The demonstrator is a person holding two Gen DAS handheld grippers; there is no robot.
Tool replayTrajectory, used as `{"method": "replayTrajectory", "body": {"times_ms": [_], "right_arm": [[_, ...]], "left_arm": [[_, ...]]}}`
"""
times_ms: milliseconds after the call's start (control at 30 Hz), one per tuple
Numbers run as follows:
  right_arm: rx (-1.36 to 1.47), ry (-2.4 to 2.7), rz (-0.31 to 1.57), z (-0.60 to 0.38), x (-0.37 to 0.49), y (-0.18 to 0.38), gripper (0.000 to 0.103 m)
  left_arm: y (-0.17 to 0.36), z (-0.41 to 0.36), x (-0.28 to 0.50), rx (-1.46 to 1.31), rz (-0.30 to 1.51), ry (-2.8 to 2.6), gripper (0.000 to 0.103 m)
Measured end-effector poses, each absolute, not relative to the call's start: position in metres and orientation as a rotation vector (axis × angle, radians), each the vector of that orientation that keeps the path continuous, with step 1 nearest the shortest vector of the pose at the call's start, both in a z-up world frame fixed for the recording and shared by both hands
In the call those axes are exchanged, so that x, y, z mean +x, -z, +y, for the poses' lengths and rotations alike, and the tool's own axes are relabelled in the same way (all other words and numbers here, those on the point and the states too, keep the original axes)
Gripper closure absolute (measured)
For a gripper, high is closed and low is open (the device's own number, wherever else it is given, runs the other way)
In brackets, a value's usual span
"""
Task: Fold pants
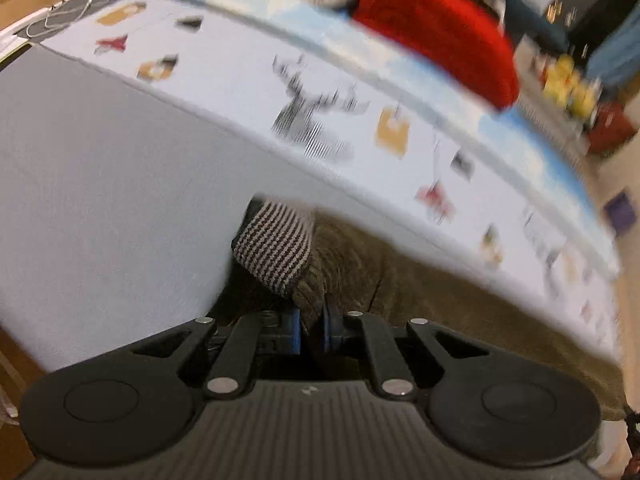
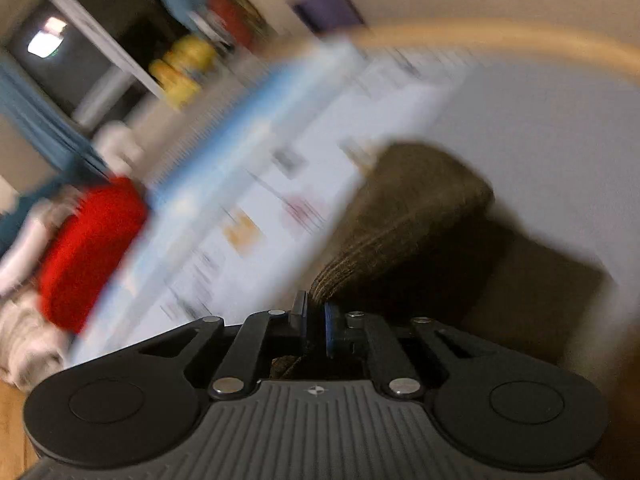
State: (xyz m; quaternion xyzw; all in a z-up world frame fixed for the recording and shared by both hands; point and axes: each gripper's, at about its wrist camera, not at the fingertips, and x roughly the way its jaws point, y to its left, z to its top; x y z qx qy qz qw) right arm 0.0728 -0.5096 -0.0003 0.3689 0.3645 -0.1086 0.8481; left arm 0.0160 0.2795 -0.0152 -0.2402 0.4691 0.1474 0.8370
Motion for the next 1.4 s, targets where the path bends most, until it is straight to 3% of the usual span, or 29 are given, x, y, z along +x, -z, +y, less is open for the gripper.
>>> {"method": "replayTrajectory", "body": {"times_ms": [67,133,200,267,300,433,500,567,700,800,833,867,1000,1100,1233,1300,1333,1400], "right_arm": [[0.847,0.306,0.987,-0.522,0.054,0.040,0.096],[0.997,0.343,1.066,-0.543,0.038,0.069,0.096],[1.001,0.367,1.026,-0.567,0.035,0.074,0.092],[1.006,0.425,0.950,-0.592,0.031,0.073,0.091],[1.030,0.443,0.922,-0.601,0.029,0.074,0.091],[1.161,0.479,0.838,-0.631,0.027,0.086,0.087],[1.168,0.479,0.795,-0.638,0.031,0.086,0.080],[1.133,0.481,0.781,-0.638,0.038,0.088,0.064],[1.118,0.493,0.771,-0.640,0.046,0.093,0.061],[1.089,0.497,0.774,-0.639,0.054,0.093,0.065],[1.070,0.500,0.775,-0.638,0.052,0.093,0.081],[1.038,0.498,0.768,-0.634,0.054,0.087,0.085],[0.872,0.418,0.562,-0.609,0.049,0.028,0.088],[0.786,0.516,0.582,-0.610,0.044,0.021,0.089],[0.873,0.672,0.788,-0.636,0.048,0.065,0.088],[0.863,0.671,0.797,-0.636,0.050,0.069,0.088],[0.812,0.662,0.813,-0.630,0.055,0.066,0.088],[0.724,0.660,0.838,-0.620,0.060,0.060,0.085]], "left_arm": [[0.030,0.278,0.017,-0.461,1.090,-0.324,0.091],[0.046,0.281,0.020,-0.482,1.179,-0.319,0.089],[0.054,0.286,0.022,-0.521,1.222,-0.333,0.084],[0.056,0.295,0.020,-0.583,1.205,-0.357,0.069],[0.056,0.298,0.019,-0.611,1.190,-0.371,0.067],[0.058,0.301,0.017,-0.640,1.188,-0.421,0.066],[0.056,0.301,0.018,-0.626,1.176,-0.444,0.060],[0.054,0.303,0.018,-0.623,1.160,-0.453,0.057],[0.059,0.308,0.022,-0.631,1.173,-0.468,0.057],[0.063,0.306,0.027,-0.593,1.190,-0.468,0.062],[0.063,0.304,0.029,-0.567,1.195,-0.466,0.070],[0.061,0.301,0.030,-0.533,1.195,-0.464,0.074],[0.039,0.290,0.024,-0.466,1.098,-0.411,0.081],[0.047,0.286,0.023,-0.427,1.153,-0.381,0.081],[0.068,0.282,0.024,-0.356,1.287,-0.324,0.077],[0.067,0.290,0.019,-0.401,1.283,-0.342,0.065],[0.066,0.294,0.018,-0.410,1.281,-0.362,0.052],[0.057,0.297,0.013,-0.412,1.241,-0.393,0.048]]}}
